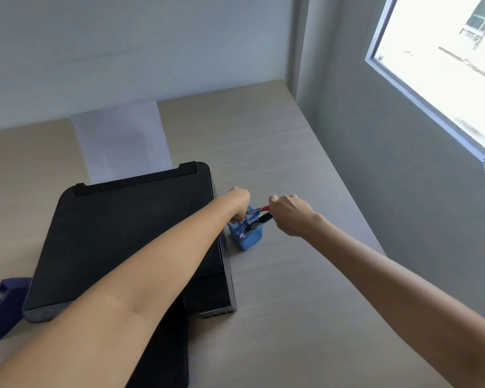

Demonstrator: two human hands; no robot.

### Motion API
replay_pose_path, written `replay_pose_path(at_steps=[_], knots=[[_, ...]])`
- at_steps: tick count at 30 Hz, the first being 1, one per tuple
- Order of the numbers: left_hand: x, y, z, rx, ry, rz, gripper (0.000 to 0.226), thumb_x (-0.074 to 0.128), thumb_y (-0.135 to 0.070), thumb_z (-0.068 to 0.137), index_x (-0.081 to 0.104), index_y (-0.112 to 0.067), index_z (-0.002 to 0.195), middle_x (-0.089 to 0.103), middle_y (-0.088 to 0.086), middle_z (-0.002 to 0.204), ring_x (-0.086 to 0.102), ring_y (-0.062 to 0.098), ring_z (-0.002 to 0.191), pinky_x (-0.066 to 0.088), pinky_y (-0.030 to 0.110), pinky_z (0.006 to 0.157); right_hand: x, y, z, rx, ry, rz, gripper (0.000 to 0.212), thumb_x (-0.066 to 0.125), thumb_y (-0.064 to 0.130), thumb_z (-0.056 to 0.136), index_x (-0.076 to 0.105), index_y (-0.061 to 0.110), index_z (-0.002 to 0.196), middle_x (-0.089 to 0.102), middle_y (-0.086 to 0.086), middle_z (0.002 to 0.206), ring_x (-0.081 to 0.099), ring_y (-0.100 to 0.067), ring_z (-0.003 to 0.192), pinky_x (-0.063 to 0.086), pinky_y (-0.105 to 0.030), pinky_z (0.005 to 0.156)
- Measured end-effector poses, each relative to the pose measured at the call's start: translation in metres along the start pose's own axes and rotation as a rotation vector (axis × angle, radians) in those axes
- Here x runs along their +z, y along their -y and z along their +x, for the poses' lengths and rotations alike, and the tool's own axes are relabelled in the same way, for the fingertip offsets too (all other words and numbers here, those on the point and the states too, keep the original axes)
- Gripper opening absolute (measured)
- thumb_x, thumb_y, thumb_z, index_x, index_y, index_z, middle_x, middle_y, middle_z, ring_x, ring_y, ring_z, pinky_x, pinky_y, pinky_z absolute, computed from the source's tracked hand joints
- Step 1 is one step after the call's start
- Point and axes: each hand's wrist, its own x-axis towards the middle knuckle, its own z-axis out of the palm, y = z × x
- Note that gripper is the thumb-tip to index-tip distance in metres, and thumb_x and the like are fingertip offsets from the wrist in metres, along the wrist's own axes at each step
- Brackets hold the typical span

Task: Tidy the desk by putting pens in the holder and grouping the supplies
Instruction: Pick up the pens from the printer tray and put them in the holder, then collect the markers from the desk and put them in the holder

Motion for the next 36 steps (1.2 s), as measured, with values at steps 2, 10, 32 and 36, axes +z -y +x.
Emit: replay_pose_path(at_steps=[2, 10, 32, 36], knots=[[0.002, -0.001, 0.005, -0.018, -0.004, -0.014, 0.034, 0.07, -0.011, 0.086, 0.064, 0.001, 0.118, 0.07, 0.018, 0.112, 0.071, 0.026, 0.078, 0.06, 0.037, 0.085, -0.008, 0.005, 0.002, -0.005, 0.026, 0.014, 0.024, 0.039, 0.002, 0.093, 0.046, -0.003, 0.115, 0.058, -0.023, 0.116, 0.054, -0.042, 0.108, 0.038, -0.037, 0.07], [-0.007, 0.002, 0.0, 0.024, -0.101, 0.083, 0.024, 0.072, -0.011, 0.082, 0.067, -0.001, 0.103, 0.063, 0.018, 0.093, 0.068, 0.034, 0.089, 0.05, 0.033, 0.069, -0.007, 0.019, 0.022, -0.068, 0.101, 0.084, 0.014, 0.052, 0.006, 0.092, 0.059, -0.003, 0.101, 0.051, -0.012, 0.078, 0.051, -0.031, 0.071, 0.036, -0.031, 0.052], [0.061, 0.26, -0.246, -0.052, -0.572, -0.806, 0.014, 0.066, -0.015, 0.089, 0.071, -0.01, 0.101, 0.067, -0.003, 0.077, 0.061, 0.012, 0.065, 0.049, 0.023, 0.062, -0.06, 0.235, -0.016, -0.456, -0.25, 0.335, 0.017, 0.048, 0.016, 0.093, 0.063, 0.011, 0.099, 0.068, -0.01, 0.097, 0.063, -0.029, 0.088, 0.052, -0.036, 0.076], [0.135, 0.337, -0.285, -0.213, -0.509, -0.847, 0.008, 0.062, -0.014, 0.091, 0.066, -0.014, 0.083, 0.062, 0.0, 0.069, 0.057, 0.012, 0.059, 0.044, 0.021, 0.056, -0.042, 0.329, -0.034, -0.608, -0.234, 0.377, 0.015, 0.05, 0.016, 0.094, 0.063, 0.011, 0.1, 0.067, -0.01, 0.1, 0.063, -0.027, 0.087, 0.055, -0.039, 0.077]])
